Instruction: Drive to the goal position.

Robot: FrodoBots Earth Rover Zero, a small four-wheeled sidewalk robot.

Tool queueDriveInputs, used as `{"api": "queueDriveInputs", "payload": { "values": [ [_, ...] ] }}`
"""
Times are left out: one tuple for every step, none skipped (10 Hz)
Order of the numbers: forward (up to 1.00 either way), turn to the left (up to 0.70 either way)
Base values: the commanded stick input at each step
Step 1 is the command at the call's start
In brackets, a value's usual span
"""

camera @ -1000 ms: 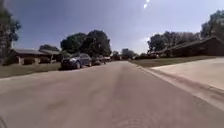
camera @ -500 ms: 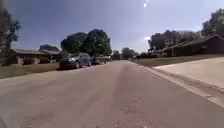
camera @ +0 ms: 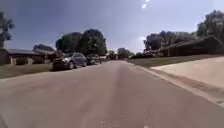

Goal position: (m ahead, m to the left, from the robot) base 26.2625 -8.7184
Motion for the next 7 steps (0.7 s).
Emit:
{"api": "queueDriveInputs", "payload": {
  "values": [
    [0.70, 0.00],
    [0.70, 0.00],
    [0.70, 0.00],
    [0.70, 0.00],
    [0.70, 0.00],
    [0.70, 0.00],
    [0.70, 0.00]
  ]
}}
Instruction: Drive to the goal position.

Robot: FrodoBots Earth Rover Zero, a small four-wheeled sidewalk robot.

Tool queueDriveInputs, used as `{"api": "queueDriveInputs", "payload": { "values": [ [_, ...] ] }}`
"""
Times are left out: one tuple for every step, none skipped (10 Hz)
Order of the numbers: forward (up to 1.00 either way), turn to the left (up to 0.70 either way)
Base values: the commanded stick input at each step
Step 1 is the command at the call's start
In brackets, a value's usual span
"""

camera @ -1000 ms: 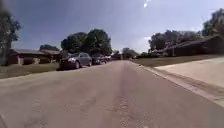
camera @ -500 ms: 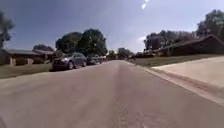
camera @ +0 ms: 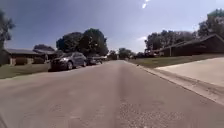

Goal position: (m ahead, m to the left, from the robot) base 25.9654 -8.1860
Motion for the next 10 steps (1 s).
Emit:
{"api": "queueDriveInputs", "payload": {
  "values": [
    [0.70, 0.00],
    [0.70, 0.00],
    [0.70, 0.00],
    [0.70, 0.00],
    [0.70, 0.00],
    [0.70, 0.00],
    [0.70, -0.35],
    [0.70, -0.35],
    [0.70, -0.35],
    [0.70, -0.35]
  ]
}}
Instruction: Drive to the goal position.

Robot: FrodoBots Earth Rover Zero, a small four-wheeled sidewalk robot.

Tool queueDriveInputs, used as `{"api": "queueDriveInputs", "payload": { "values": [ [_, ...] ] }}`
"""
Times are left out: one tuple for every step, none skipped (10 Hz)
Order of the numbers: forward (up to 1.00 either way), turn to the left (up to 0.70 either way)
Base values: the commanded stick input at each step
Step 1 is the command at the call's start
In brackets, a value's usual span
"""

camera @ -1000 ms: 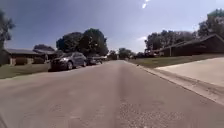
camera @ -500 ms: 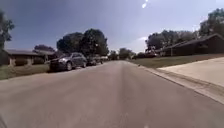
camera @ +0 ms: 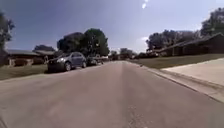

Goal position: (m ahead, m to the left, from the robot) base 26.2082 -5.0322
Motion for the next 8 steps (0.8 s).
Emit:
{"api": "queueDriveInputs", "payload": {
  "values": [
    [0.70, -0.12],
    [0.70, 0.00],
    [0.70, 0.00],
    [0.70, 0.00],
    [0.70, 0.00],
    [0.70, 0.00],
    [0.70, 0.00],
    [0.70, 0.00]
  ]
}}
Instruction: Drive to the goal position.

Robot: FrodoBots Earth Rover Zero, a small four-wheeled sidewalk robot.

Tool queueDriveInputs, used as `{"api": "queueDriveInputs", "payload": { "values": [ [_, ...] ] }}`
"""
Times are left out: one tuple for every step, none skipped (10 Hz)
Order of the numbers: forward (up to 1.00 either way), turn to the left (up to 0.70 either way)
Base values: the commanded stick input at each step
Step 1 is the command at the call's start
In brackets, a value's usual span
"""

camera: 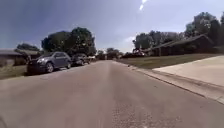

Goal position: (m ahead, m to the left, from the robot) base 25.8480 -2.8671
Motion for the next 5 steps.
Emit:
{"api": "queueDriveInputs", "payload": {
  "values": [
    [0.70, 0.00],
    [0.70, 0.00],
    [0.70, 0.00],
    [0.70, 0.00],
    [0.70, 0.00]
  ]
}}
